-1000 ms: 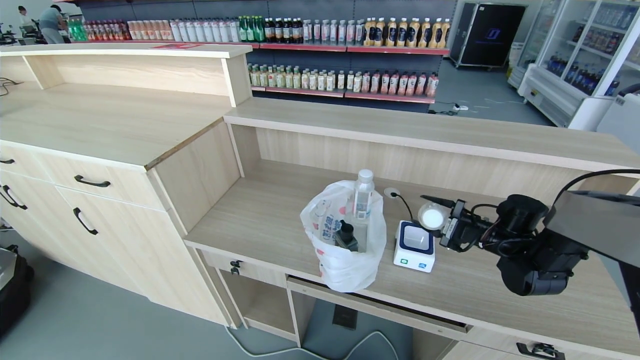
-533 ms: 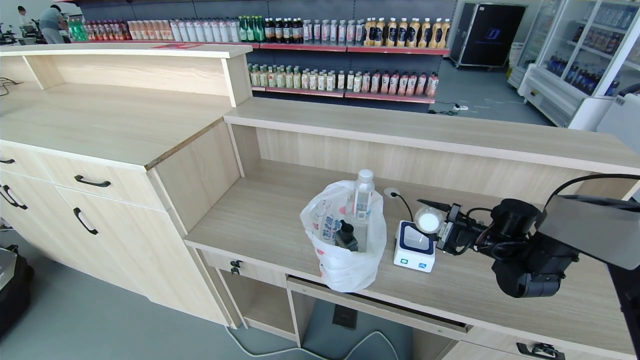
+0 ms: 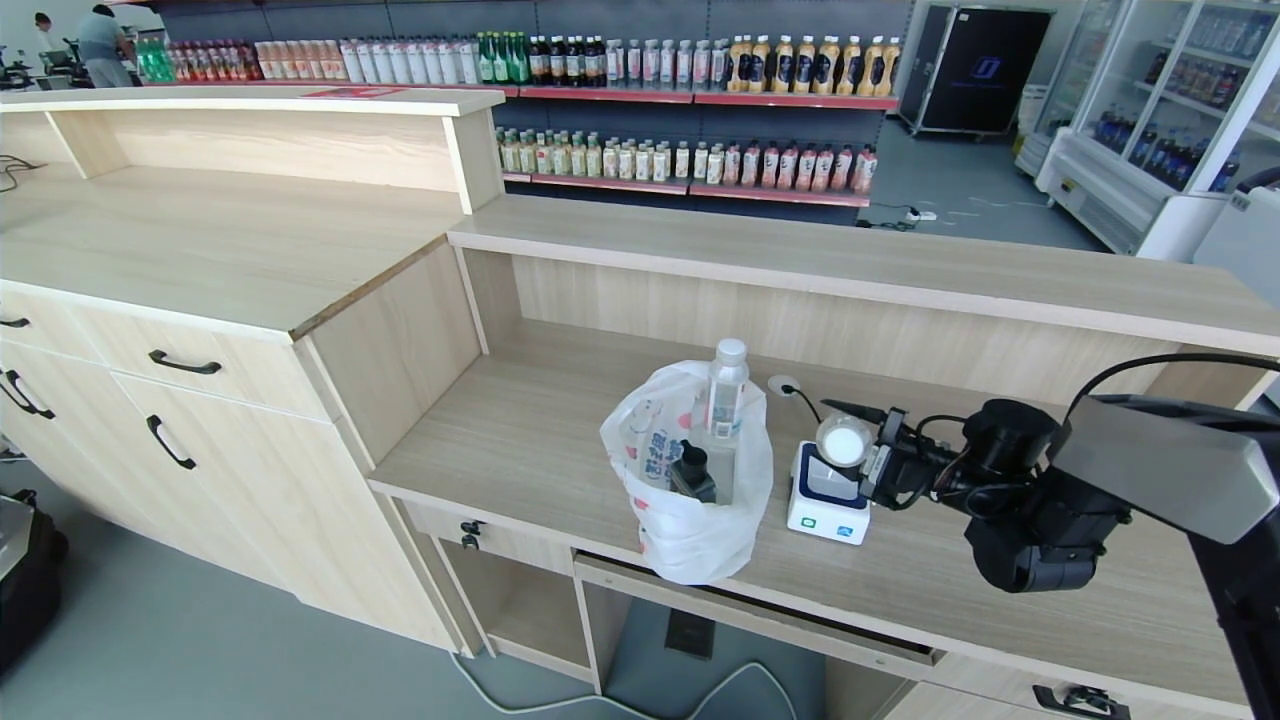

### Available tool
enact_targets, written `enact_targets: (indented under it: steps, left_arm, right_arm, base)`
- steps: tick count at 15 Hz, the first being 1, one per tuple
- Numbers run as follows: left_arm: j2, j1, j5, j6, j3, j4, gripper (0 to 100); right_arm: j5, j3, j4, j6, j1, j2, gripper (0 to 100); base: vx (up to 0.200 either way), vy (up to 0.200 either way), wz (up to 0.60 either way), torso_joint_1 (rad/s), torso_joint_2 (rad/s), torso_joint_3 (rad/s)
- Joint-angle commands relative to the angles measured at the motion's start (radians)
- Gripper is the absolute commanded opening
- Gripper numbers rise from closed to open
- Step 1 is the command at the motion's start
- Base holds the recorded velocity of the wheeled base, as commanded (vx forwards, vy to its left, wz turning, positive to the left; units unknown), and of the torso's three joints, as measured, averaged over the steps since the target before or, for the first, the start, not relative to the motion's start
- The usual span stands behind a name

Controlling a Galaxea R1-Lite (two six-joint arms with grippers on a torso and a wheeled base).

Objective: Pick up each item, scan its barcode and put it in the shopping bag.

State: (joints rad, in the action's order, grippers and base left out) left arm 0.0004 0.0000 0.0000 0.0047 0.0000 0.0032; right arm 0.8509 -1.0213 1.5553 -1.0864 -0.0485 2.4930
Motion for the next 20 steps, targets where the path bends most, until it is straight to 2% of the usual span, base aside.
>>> enact_targets:
  steps: [1,16,20]
  left_arm:
    - [0.000,0.000,0.000,0.000,0.000,0.000,100]
    - [0.000,0.000,0.000,0.000,0.000,0.000,100]
    - [0.000,0.000,0.000,0.000,0.000,0.000,100]
  right_arm:
    - [0.001,-0.026,0.003,0.010,-0.008,0.017,0]
    - [0.001,-0.051,0.012,0.049,-0.019,0.044,0]
    - [-0.004,-0.102,0.014,0.187,-0.017,-0.017,0]
  base:
    - [0.000,0.000,0.00,0.000,0.00,0.000]
    - [0.000,0.000,0.00,0.000,0.00,0.000]
    - [0.000,0.000,0.00,0.000,0.00,0.000]
